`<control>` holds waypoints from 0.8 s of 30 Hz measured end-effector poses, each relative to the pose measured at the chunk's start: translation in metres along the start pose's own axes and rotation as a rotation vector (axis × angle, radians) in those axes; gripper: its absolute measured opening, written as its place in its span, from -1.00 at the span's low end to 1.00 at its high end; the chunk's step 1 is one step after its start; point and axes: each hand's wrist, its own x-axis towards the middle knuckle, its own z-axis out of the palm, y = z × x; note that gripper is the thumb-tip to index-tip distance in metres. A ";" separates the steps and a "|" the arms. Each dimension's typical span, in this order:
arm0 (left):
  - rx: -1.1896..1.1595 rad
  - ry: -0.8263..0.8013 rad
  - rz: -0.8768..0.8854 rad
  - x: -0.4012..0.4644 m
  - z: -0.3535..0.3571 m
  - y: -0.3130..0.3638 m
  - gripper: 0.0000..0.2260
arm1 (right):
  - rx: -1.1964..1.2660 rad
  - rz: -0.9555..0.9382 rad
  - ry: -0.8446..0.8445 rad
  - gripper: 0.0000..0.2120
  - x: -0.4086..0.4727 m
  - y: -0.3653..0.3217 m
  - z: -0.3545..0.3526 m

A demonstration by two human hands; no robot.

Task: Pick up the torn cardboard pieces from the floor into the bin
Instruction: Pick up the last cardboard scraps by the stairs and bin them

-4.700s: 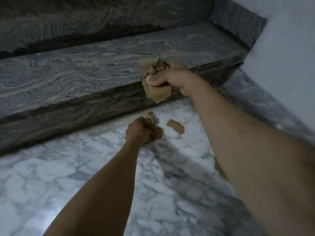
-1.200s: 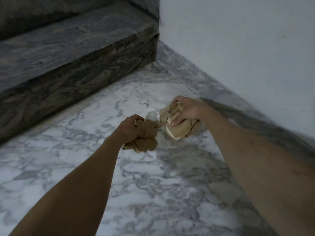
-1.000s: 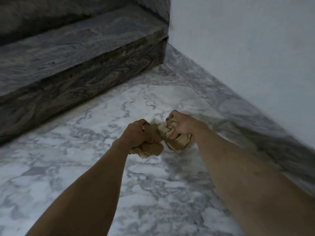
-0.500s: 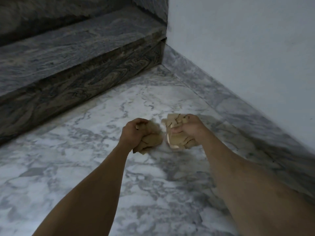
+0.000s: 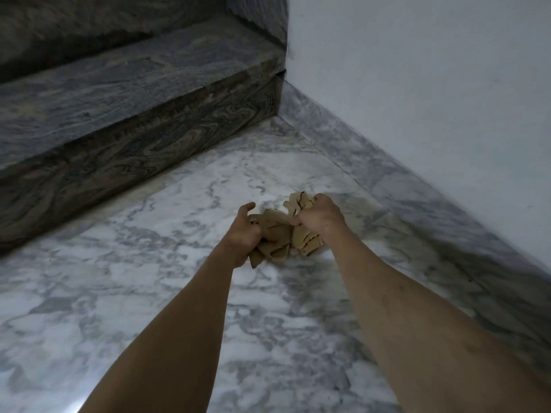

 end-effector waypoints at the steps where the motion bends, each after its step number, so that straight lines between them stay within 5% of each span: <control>1: -0.023 0.017 0.007 0.000 0.000 -0.001 -0.21 | 0.044 0.014 -0.044 -0.31 -0.002 0.000 -0.001; 3: -0.073 0.070 0.014 0.000 0.003 -0.003 -0.18 | 0.099 0.038 -0.135 -0.22 -0.004 -0.001 -0.003; 6: -0.111 0.101 -0.012 -0.004 0.005 -0.004 -0.35 | 0.093 0.040 -0.222 -0.35 -0.006 0.000 -0.008; 16: -0.203 0.077 0.006 -0.014 0.015 -0.005 -0.54 | 0.260 0.021 -0.232 -0.49 -0.008 0.013 -0.013; 24: -0.445 0.098 0.017 -0.007 0.014 0.007 -0.45 | 0.614 0.061 -0.191 -0.67 0.000 0.025 -0.026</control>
